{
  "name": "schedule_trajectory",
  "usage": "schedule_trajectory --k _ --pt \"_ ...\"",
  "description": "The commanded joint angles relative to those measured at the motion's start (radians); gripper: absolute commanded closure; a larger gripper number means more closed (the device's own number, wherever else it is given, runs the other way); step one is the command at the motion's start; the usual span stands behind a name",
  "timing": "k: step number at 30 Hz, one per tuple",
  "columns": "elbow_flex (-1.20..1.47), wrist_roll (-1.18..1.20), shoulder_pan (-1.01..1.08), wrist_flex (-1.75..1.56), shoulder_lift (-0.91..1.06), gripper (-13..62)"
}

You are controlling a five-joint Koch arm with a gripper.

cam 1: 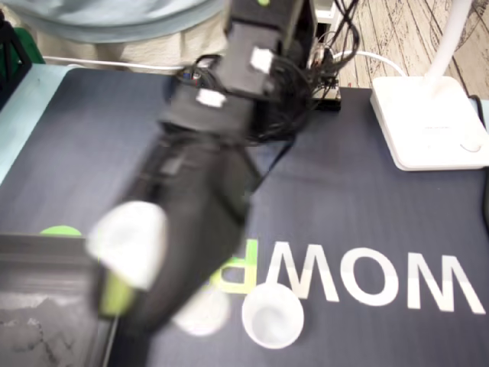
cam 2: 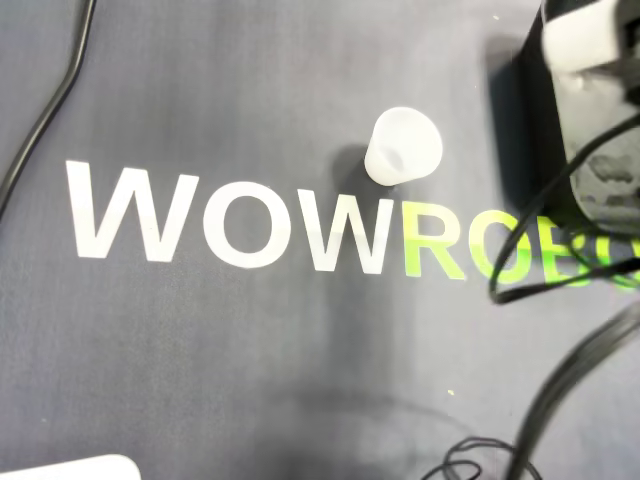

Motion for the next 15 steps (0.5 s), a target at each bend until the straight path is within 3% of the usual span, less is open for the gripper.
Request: schedule_trajectory --k 1,15 --pt "-0.097 0.094 0.031 0.018 0.011 43.6" --pt "-0.466 0.758 0.298 0.175 -0.327 43.6"
